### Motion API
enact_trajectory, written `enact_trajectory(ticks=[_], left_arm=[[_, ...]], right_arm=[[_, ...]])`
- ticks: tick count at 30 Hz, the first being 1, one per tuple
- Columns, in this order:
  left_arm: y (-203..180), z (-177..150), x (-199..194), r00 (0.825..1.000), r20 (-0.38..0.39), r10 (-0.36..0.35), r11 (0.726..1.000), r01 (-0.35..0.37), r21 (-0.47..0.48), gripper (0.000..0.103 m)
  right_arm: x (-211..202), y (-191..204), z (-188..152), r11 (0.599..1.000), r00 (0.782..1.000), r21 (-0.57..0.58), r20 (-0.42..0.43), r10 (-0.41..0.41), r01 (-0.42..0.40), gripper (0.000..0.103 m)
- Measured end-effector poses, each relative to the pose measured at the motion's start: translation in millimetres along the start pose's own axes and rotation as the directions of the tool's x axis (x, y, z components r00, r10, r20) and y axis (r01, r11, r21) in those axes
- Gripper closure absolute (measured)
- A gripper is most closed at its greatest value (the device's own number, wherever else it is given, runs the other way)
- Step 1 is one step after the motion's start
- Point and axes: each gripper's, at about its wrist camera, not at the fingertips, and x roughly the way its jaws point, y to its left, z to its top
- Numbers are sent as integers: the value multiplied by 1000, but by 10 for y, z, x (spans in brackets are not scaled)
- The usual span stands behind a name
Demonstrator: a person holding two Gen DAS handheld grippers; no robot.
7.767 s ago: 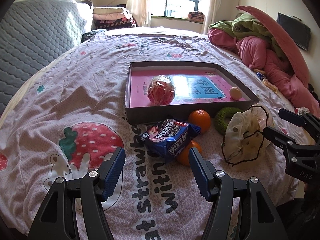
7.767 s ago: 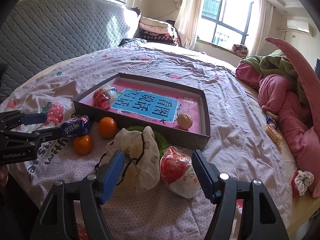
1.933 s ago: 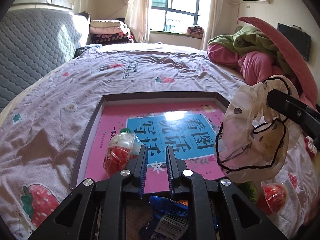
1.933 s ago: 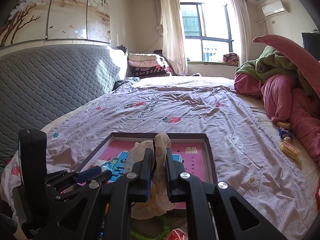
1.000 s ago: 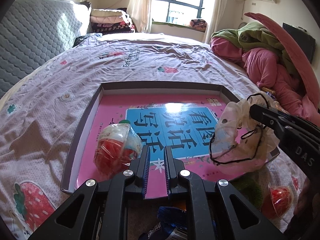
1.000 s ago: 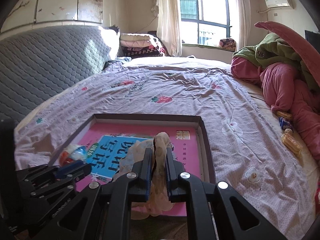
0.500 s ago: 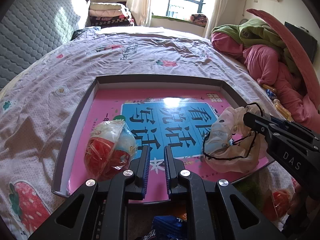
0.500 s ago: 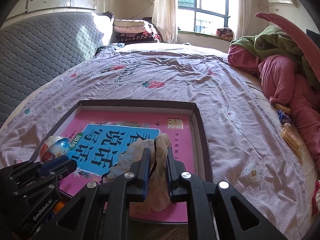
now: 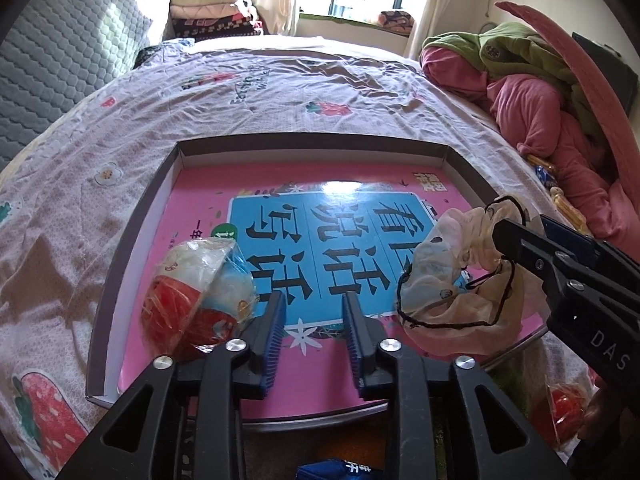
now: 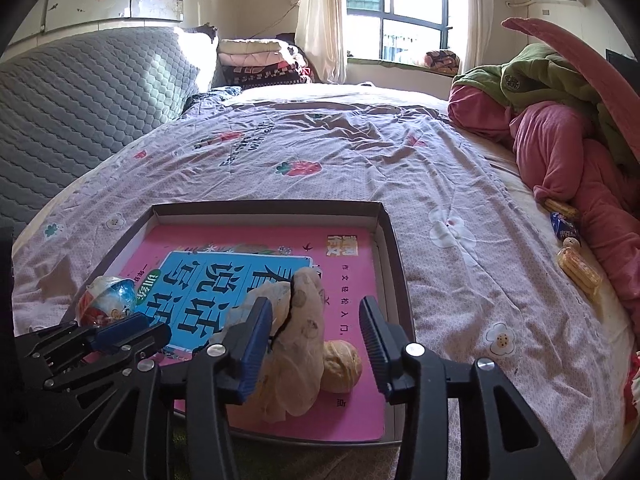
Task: Organize objects
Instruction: 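Withdraw both open tools from the tray back over the bed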
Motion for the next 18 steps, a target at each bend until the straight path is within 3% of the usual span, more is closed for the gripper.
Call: enact_trajectory(ticks=[6, 16, 18], left_arm=[[42, 20, -26, 1000, -6, -6, 1000, 6, -29, 55], [142, 96, -156, 999, 35, -3, 998, 6, -65, 51], [160, 102, -171, 999, 39, -1, 998, 4, -68, 42]], right_arm=[[-46, -11, -4, 1000, 1000, 1, 8, -13, 13, 51], [-128, -82, -13, 999, 999, 11, 23, -30, 30, 50], [-143, -82, -9, 1000, 999, 10, 25, -30, 30, 50]])
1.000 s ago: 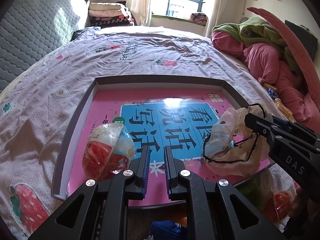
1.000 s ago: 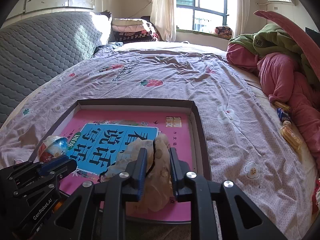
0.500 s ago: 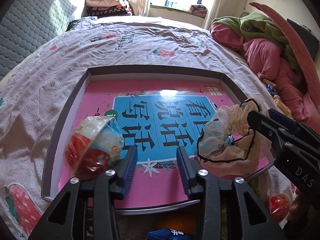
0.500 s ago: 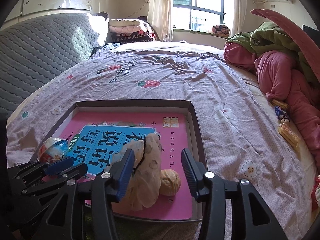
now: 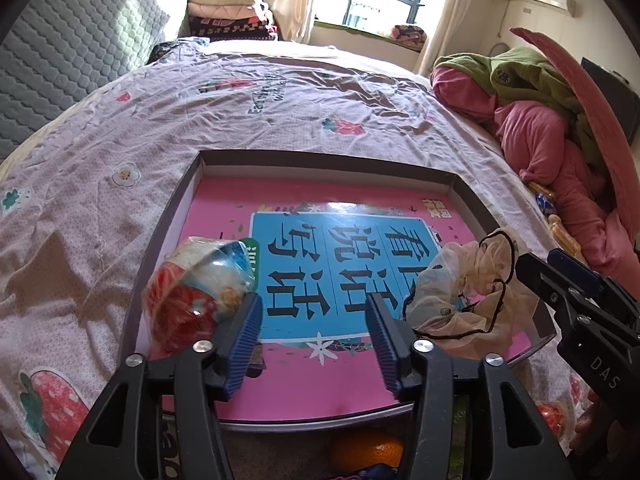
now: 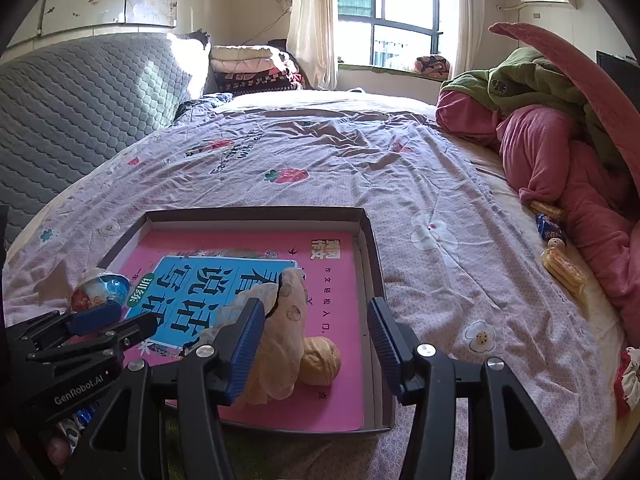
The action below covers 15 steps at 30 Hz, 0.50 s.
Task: Organize objects
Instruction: 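Withdraw both open tools from the tray back over the bed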
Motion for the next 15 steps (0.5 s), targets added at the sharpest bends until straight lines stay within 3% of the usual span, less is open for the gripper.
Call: enact_trajectory(ticks=[15], left_arm=[[77, 22, -210, 999, 46, 22, 1000, -22, 2, 36]], right_arm=[[-185, -14, 4, 1000, 999, 0, 52, 11, -11, 41]])
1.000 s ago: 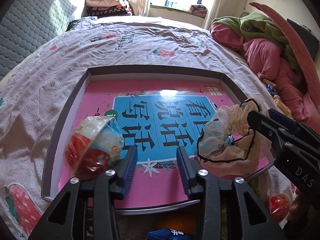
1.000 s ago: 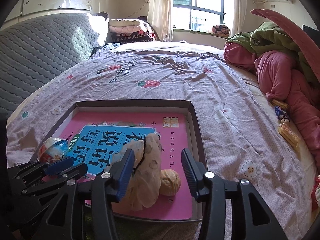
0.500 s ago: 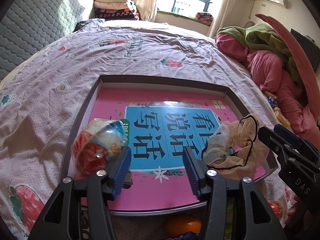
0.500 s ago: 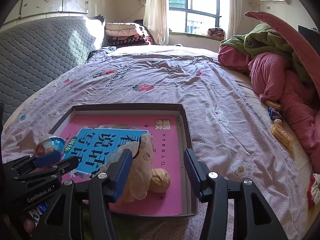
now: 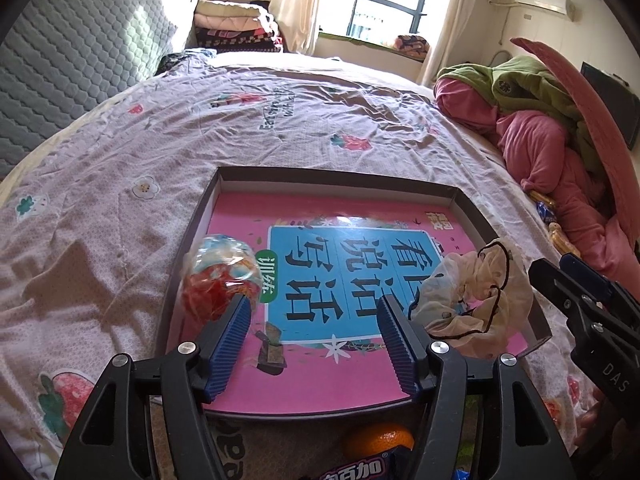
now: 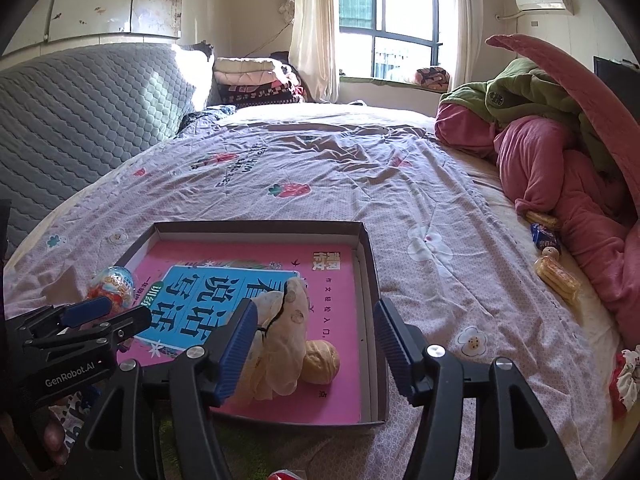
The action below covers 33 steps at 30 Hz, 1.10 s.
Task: Organize objects
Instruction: 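Withdraw both open tools from the tray back over the bed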
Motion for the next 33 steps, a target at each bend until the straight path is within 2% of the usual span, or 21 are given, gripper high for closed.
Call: enact_trajectory(ticks=[10, 16, 19, 33], left_arm=[[17, -28, -243, 998, 55, 5, 1000, -6, 22, 35], [-7, -55, -342, 997, 77, 9, 999, -12, 39, 35], [-1, -58, -391, 996, 89, 7, 999, -10, 35, 29], [24, -164, -595, 992, 121, 19, 997, -28, 71, 28]], right_arm=[[-223, 44, -4, 1000, 997, -12, 68, 20, -19, 37], [-299, 100, -11, 1000, 996, -25, 82, 17, -15, 36], [-335, 128, -18, 999, 996, -33, 92, 17, -14, 34], [-518, 186, -58, 998, 992, -64, 129, 13, -4, 31]])
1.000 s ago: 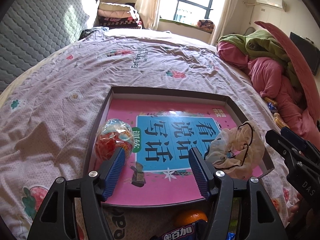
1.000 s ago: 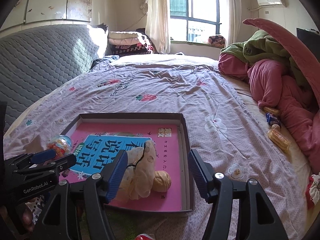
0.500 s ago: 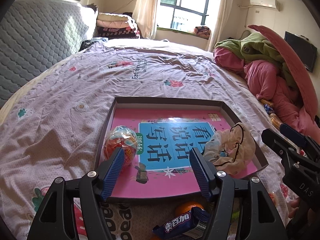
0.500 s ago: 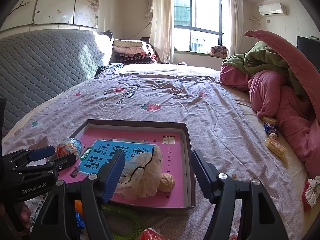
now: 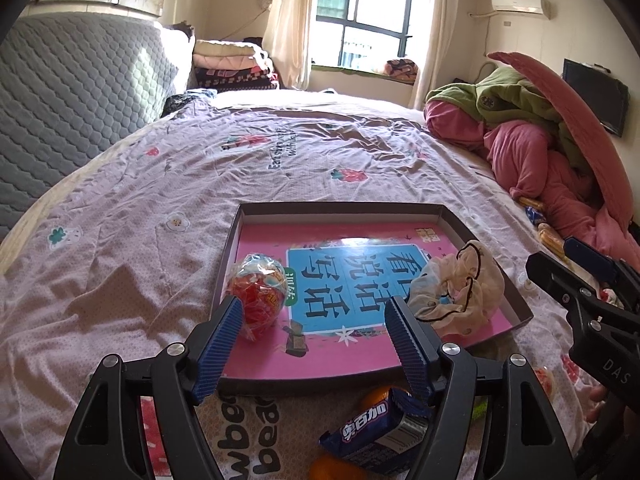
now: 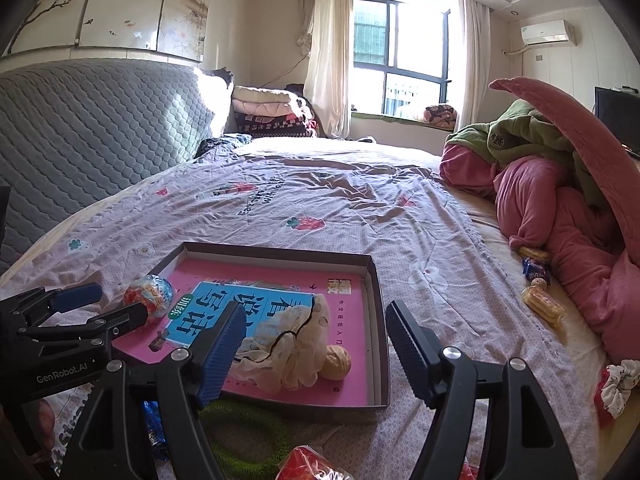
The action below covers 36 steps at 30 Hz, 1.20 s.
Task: Organize objects
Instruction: 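Withdraw both open tools from the tray back over the bed, then move both open tools toward the orange and the green fuzzy ring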
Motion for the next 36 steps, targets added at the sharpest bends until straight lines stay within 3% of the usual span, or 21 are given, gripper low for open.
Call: enact_trajectory(ticks=[36], left_arm=[[59, -474, -311, 999, -38, -20, 999, 21, 24, 28]], right_arm=[[-338, -85, -340, 999, 999, -40, -27, -27, 26, 25]])
